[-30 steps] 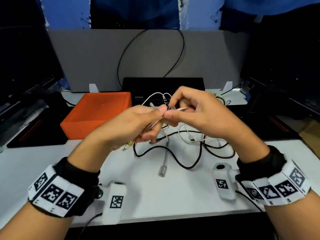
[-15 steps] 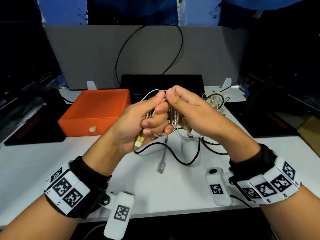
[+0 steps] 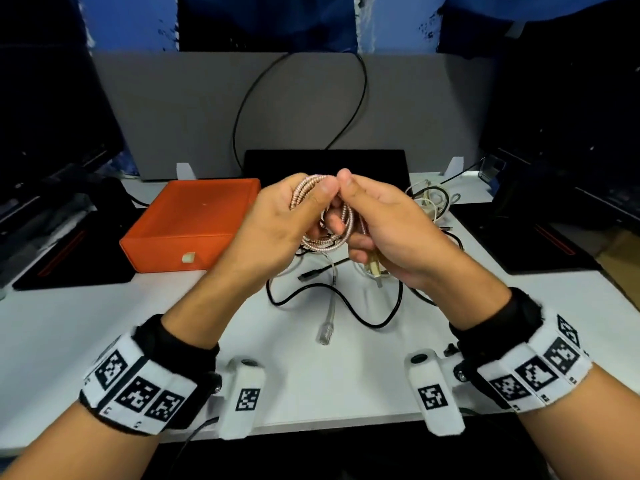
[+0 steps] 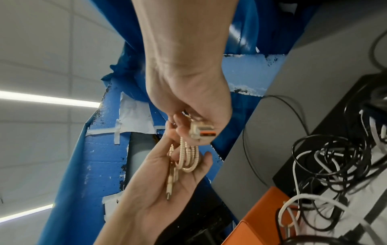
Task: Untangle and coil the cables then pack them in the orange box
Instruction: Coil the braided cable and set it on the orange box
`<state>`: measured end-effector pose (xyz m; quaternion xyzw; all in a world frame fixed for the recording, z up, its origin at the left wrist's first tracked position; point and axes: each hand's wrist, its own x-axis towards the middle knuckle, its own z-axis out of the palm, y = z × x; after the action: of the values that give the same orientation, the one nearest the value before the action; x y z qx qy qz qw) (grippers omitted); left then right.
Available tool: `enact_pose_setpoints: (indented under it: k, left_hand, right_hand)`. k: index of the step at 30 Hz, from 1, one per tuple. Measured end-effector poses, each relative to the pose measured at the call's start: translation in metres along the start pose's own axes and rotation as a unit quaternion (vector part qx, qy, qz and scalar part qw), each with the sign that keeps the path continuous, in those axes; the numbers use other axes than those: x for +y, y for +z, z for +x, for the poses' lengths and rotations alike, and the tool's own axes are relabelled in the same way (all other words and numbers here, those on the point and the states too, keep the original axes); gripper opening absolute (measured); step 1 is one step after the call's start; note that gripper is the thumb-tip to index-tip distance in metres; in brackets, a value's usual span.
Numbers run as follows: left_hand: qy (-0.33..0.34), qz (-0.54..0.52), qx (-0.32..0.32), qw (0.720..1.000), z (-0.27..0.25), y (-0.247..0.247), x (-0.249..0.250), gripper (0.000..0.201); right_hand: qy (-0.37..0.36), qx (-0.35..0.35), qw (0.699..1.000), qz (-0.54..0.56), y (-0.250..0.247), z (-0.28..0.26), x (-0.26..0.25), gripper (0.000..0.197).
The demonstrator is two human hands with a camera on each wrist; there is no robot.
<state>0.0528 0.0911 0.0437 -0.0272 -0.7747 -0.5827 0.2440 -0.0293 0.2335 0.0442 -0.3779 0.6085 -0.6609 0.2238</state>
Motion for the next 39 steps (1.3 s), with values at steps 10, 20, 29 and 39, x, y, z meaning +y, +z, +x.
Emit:
enact_pose_setpoints:
  k: [10, 20, 29, 39]
  left_hand:
    - [-0.017, -0.002, 0.004, 1.0, -0.002, -0.002, 0.002, 0.036]
    - [0.055, 0.196, -0.025, 0.979, 0.002, -0.017, 0.005, 0.029]
    - [-0.01, -0.045, -0.025, 0.999, 0.0, -0.001, -0.002, 0.037]
    - [0.048, 0.177, 0.005, 0.983, -0.004, 0.0, 0.0, 0.031]
  right_hand:
    - [-0.008, 0.03, 0.997, -0.066, 0.0, -0.003, -0.007, 0.031]
    - [-0.085, 0.031, 0.991, -0.098, 0.003, -0.002, -0.005, 0.032]
    - [-0.11, 0.011, 0.963, -0.245, -0.012, -0.001, -0.011, 0.032]
    - [-0.136, 0.105, 0.911, -0.375, -0.008, -0.003, -0.014, 0.029]
